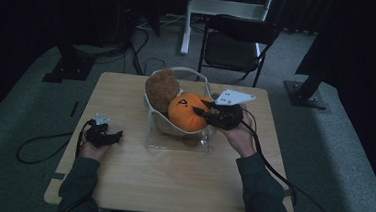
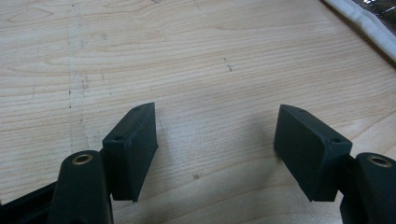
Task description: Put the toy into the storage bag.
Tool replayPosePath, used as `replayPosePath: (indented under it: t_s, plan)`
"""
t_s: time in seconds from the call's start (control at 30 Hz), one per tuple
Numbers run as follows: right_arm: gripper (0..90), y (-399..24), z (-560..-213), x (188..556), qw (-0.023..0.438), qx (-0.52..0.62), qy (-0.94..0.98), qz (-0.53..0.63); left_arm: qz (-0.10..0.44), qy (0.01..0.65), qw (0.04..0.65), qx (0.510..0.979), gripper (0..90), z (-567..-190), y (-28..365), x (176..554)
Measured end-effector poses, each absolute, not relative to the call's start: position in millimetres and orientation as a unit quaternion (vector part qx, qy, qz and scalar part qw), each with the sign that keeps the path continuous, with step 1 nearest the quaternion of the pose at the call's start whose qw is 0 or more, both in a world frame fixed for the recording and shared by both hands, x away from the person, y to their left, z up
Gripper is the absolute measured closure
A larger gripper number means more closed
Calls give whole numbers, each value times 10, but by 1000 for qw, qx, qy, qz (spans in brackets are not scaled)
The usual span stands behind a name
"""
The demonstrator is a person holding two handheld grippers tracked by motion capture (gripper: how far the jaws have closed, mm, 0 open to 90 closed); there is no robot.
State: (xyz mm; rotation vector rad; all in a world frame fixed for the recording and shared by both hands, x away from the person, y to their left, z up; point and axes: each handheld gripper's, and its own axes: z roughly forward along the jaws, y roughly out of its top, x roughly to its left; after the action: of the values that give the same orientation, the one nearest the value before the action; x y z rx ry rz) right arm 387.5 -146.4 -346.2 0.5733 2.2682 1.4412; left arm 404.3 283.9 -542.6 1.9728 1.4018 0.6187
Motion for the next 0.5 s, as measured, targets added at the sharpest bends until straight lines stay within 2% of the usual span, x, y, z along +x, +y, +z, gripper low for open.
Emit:
replayPosePath:
  t_s: [0.5]
  plan:
    - [664,-1469,-3570,3903,206,212,817,495,235,532,316,749,306,-5427,2839,4043]
